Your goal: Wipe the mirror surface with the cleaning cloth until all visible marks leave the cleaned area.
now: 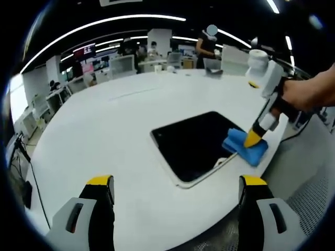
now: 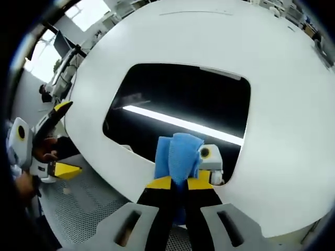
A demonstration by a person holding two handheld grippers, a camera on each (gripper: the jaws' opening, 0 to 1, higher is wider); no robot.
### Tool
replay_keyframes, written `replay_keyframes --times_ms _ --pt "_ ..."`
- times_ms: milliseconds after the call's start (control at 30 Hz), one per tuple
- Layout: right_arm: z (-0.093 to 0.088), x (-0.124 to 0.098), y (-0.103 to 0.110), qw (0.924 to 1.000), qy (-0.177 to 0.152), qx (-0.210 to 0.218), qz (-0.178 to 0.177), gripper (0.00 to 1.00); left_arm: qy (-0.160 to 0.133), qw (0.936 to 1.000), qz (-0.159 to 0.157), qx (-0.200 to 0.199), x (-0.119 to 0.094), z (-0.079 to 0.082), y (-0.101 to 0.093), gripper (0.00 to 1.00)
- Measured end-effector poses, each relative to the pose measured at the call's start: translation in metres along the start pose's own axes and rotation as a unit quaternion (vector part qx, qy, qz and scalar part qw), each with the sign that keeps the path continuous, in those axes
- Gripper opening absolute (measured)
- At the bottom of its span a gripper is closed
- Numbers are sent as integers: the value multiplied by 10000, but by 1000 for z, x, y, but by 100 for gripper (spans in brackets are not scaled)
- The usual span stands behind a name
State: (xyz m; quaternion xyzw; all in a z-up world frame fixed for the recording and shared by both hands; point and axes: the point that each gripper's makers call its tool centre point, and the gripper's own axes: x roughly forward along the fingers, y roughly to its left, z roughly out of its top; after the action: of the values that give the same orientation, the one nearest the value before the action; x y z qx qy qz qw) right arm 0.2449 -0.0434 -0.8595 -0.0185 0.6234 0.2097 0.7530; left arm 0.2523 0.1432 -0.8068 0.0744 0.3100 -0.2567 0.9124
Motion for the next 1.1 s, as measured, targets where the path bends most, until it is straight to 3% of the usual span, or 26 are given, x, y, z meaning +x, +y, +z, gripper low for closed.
replay_keyframes --times_ms 1100 --pt "-7 -8 -40 9994 3 317 -111 2 -23 10000 -18 6 1 0 0 99"
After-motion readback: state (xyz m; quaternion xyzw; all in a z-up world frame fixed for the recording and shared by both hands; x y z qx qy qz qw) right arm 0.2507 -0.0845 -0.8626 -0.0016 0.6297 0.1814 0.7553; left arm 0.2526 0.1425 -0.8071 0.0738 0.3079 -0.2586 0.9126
